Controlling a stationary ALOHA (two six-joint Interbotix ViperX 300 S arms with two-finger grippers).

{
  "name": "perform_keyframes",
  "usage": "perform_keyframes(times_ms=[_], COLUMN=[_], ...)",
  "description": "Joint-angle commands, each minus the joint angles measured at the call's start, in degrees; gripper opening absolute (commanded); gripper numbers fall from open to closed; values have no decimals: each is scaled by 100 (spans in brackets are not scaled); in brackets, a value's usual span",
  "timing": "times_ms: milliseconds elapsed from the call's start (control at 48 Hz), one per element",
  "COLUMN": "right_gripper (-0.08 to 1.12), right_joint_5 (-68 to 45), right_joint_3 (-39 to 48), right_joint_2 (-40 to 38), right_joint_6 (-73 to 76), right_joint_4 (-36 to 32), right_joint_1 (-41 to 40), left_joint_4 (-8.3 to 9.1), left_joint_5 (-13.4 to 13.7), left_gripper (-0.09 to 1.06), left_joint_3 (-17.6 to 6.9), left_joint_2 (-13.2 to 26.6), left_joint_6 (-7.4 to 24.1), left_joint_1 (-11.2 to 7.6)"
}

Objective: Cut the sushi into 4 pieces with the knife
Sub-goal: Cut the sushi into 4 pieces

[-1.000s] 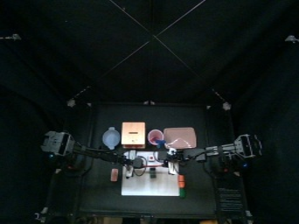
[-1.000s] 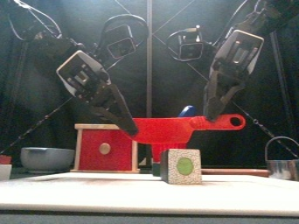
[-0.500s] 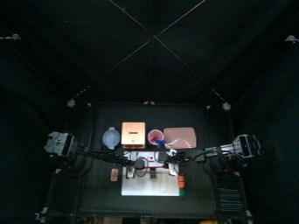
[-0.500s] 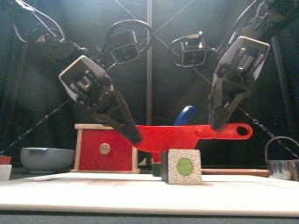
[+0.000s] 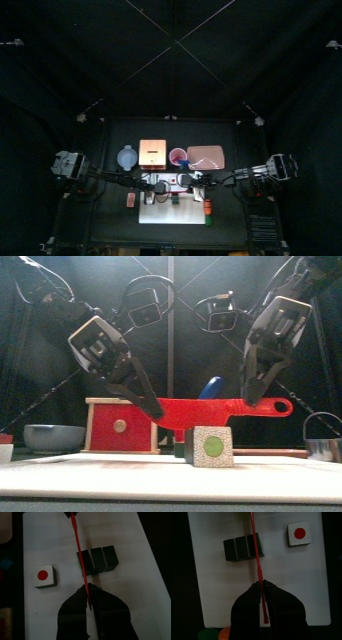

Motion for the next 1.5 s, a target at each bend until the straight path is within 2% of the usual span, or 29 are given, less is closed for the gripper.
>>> perform_keyframes(times_ms=[21,438,688,1042,1500], right_gripper=[34,34,34,34,34], right_joint_5=[-26,-44,-53,-97,-105], right_joint_3=[-105,-79,-35,-79,-79], right_joint_2=[-193,-281,-97,158,26], right_joint_6=[18,18,18,9,18], right_joint_4=[0,9,88,9,18], right_joint_1=[9,44,88,97,97], left_joint_4=[9,9,-26,-26,-79], left_joint_5=[0,0,0,0,70], left_gripper=[40,40,40,40,40], left_joint_3=[-105,-193,-202,-290,-334], left_joint_2=[-26,-105,53,79,123], left_joint_6=[18,26,18,18,18], left_joint_1=[-123,-211,-264,-325,-360])
